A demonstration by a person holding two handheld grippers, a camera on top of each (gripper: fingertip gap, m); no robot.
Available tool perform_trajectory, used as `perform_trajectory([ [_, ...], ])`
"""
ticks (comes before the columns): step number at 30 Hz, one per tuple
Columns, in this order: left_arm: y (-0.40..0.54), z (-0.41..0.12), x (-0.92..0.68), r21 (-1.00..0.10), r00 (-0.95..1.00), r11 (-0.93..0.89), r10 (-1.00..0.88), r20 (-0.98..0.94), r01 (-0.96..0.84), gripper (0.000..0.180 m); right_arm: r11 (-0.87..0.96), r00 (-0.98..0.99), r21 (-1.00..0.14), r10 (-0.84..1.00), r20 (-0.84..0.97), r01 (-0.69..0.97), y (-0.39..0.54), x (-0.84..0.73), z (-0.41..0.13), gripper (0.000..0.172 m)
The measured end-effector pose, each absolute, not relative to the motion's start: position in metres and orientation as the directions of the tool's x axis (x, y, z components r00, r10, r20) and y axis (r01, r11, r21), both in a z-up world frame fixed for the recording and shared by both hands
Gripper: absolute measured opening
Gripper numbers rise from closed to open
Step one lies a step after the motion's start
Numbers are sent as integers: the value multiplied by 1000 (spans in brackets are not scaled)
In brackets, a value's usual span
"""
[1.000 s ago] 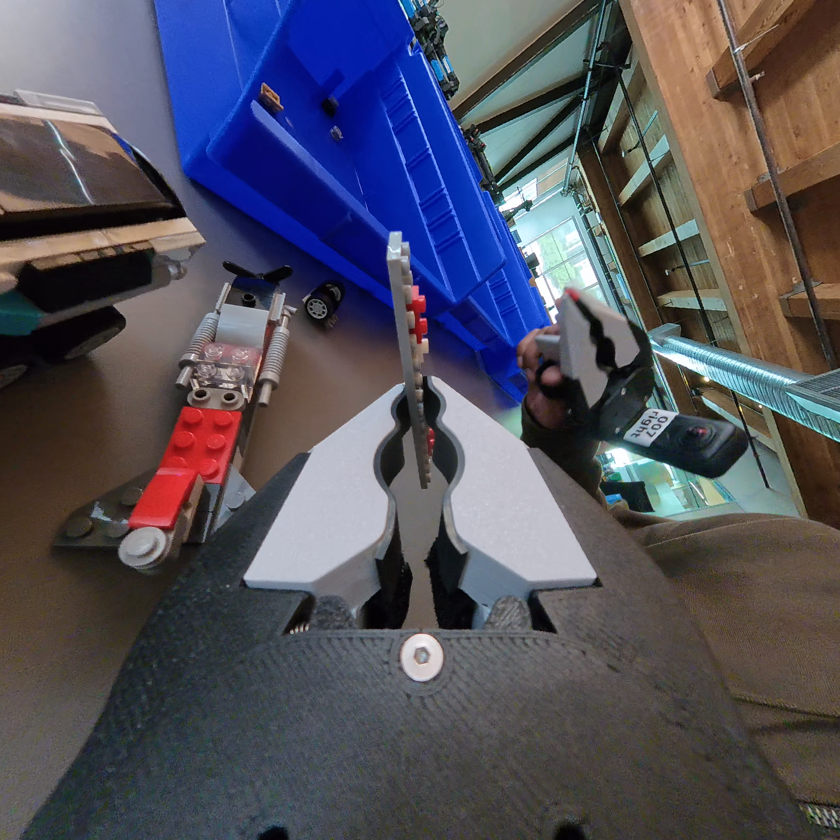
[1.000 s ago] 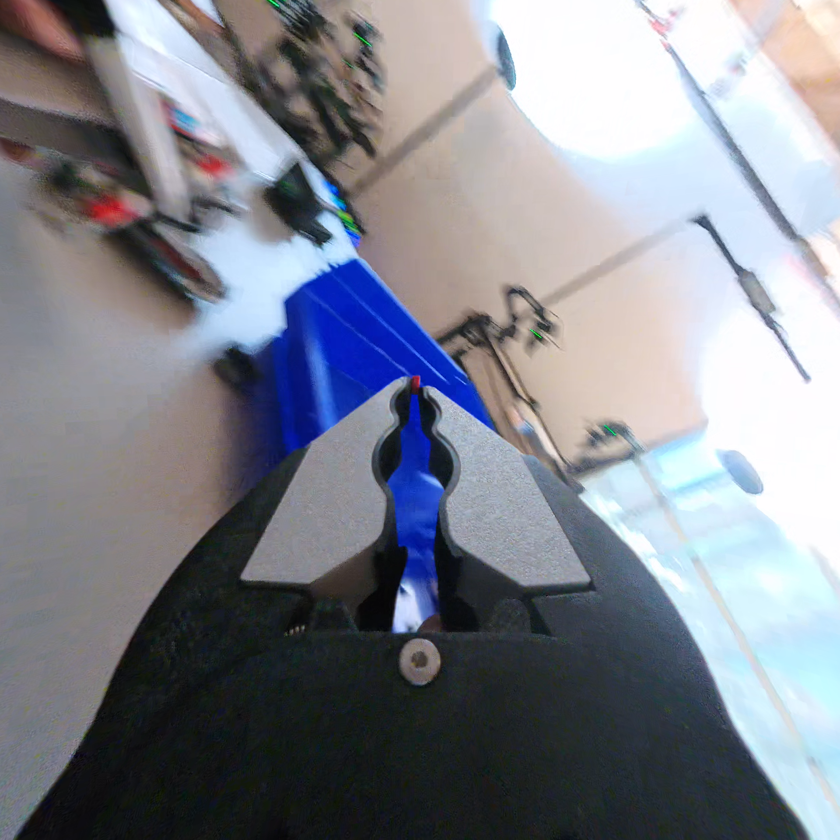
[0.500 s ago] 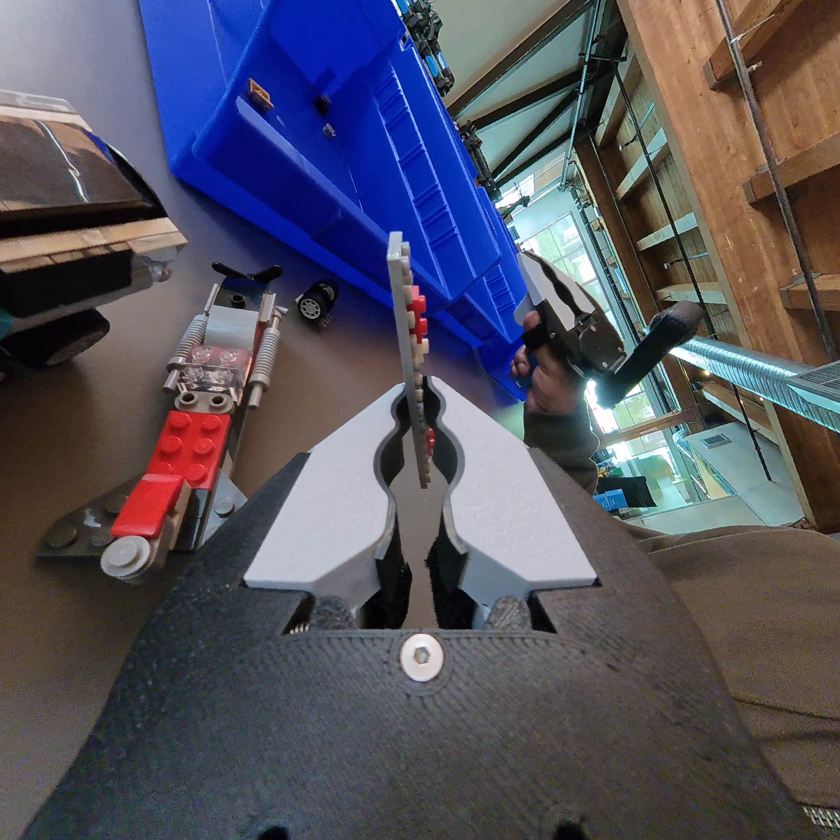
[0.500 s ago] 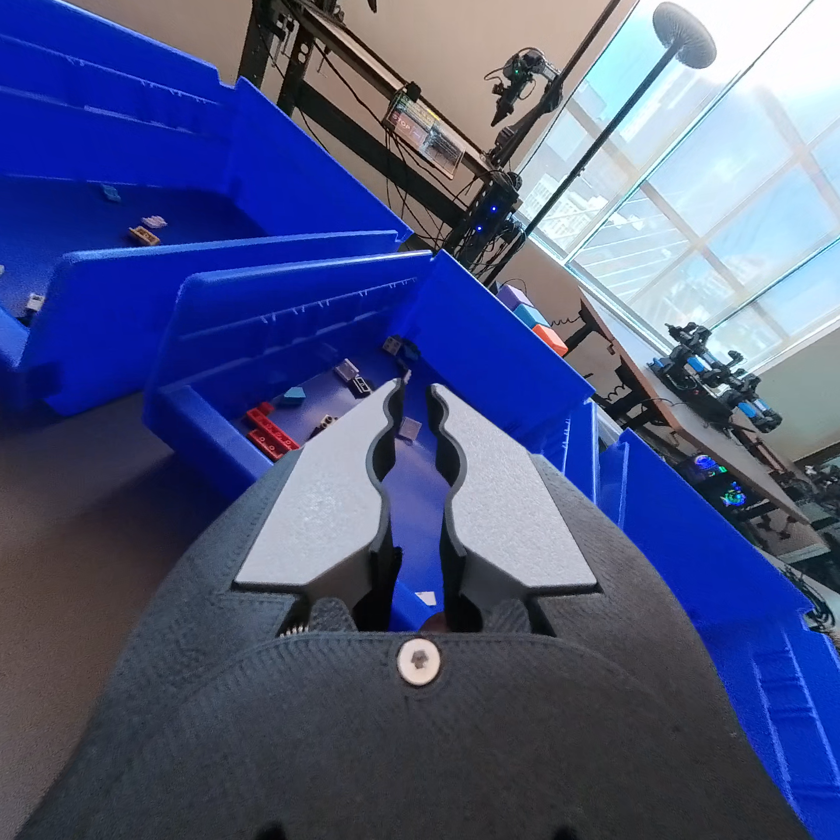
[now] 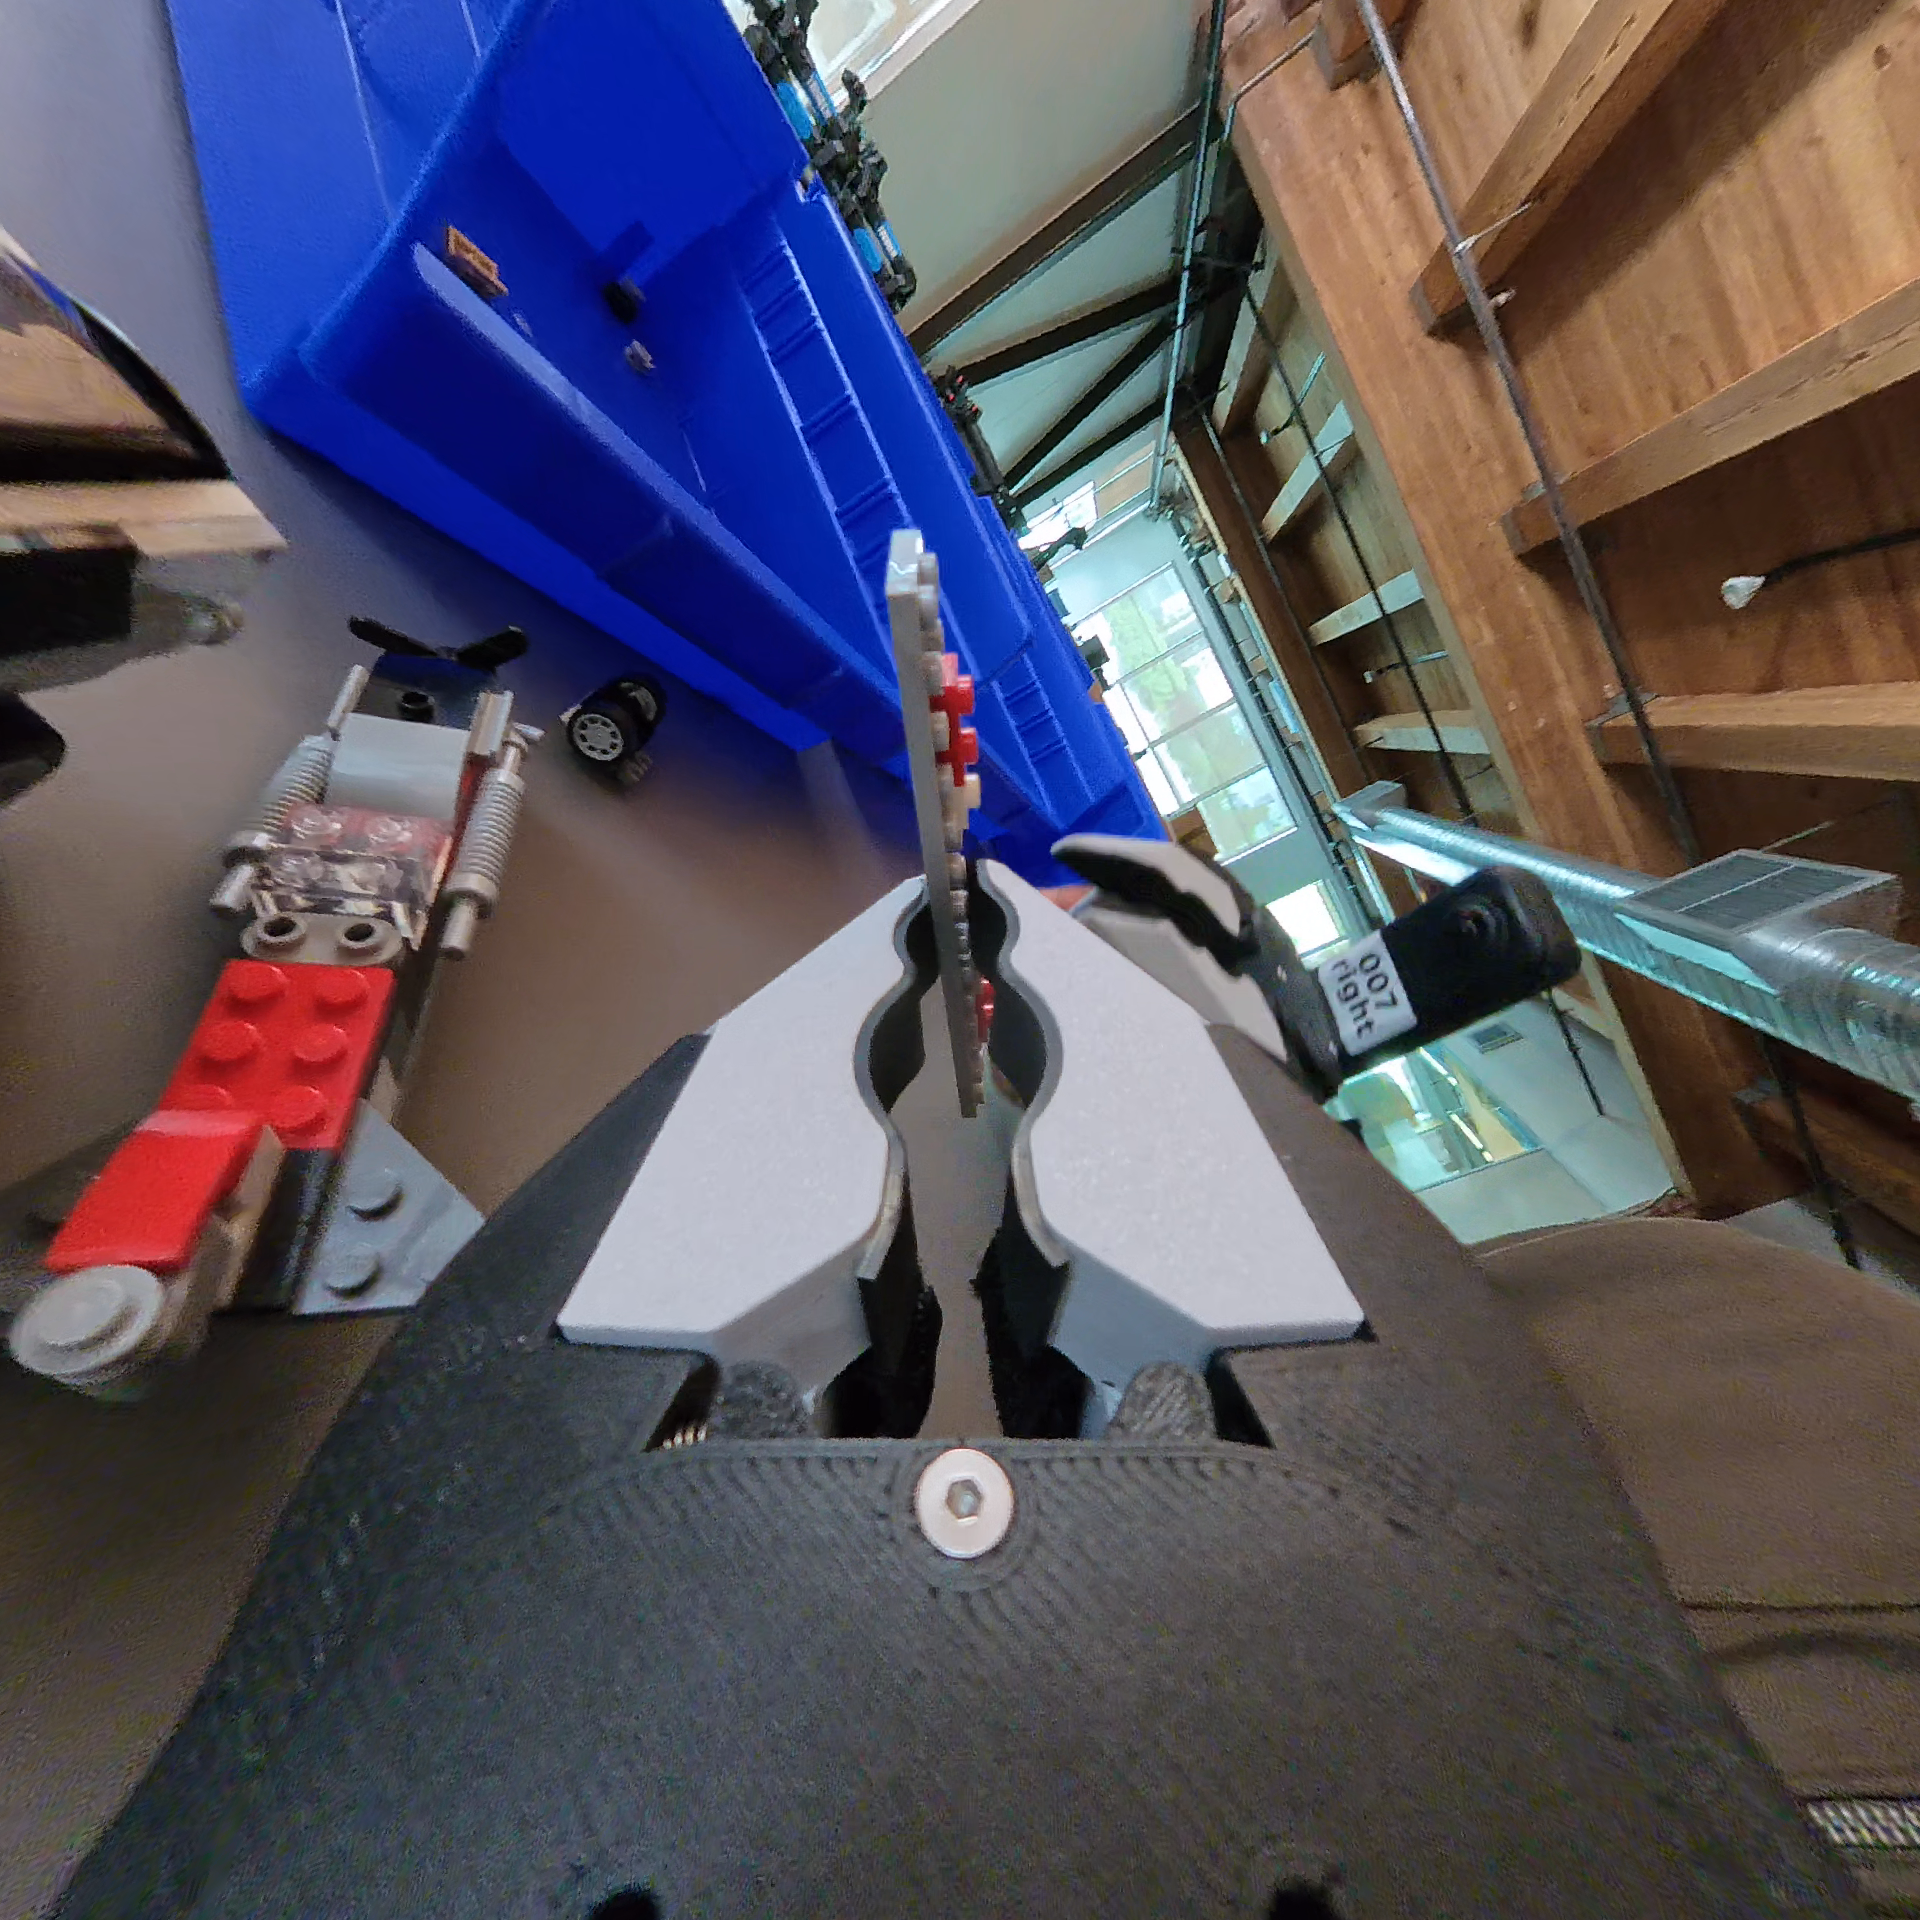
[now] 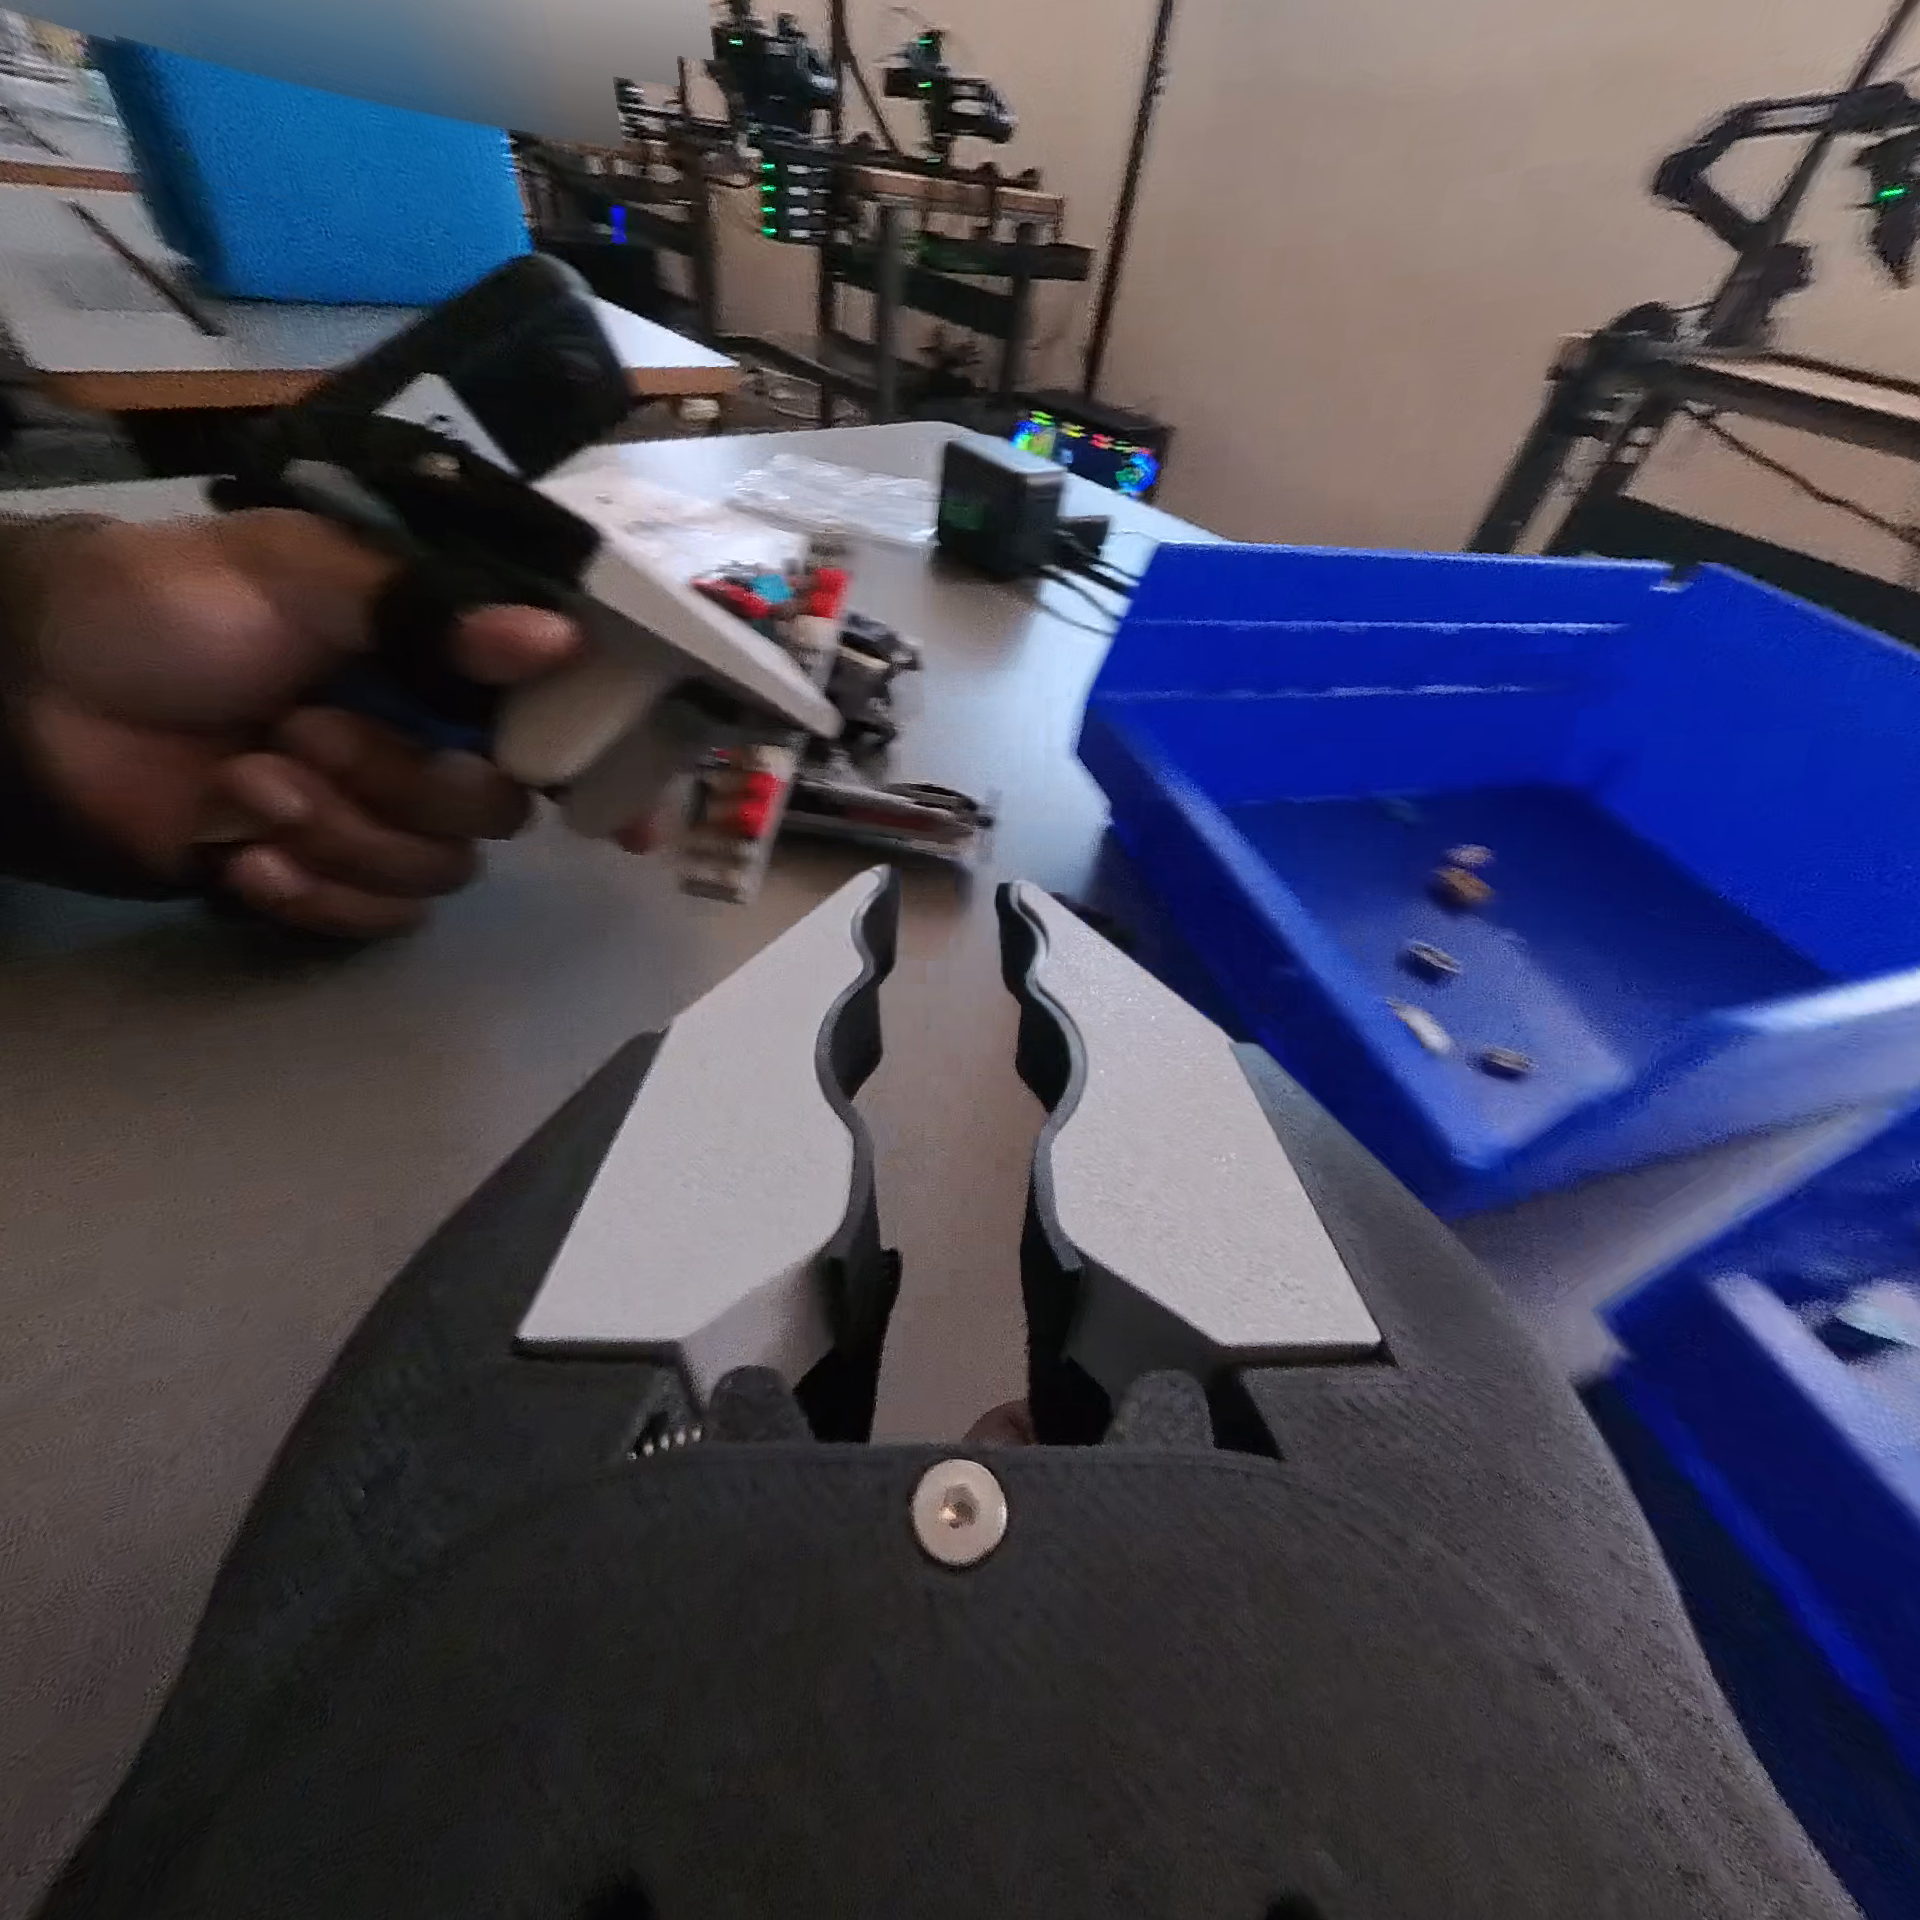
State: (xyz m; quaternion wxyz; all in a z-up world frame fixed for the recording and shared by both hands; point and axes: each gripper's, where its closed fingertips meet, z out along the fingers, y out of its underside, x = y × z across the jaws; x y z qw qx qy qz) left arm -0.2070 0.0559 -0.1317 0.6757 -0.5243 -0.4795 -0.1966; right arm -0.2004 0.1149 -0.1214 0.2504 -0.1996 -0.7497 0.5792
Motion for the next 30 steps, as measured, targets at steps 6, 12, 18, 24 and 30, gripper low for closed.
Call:
perform_trajectory([
  [6, 67, -123, -191, -482, 453, 426, 175, 874, 766, 5, 222, -852, -975, 516, 89, 33, 68, -171, -125, 34],
  [12, 73, -103, -175, -457, 476, 519, 106, 873, 722, 5, 265, -852, -964, 506, 136, 4, 61, -160, -130, 24],
  [18, 79, -93, -162, -462, 517, 565, 71, 853, 684, 7, 235, -841, -971, 516, 165, -46, 67, -150, -118, 16],
  [24, 75, -92, -161, -458, 520, 588, 73, 851, 667, 12, 203, -870, -979, 481, 106, -6, 68, -150, -115, 16],
  [30, 72, -91, -168, -415, 509, 605, 19, 860, 679, 5, 220, -906, -975, 415, 80, 15, 58, -154, -118, 16],
])
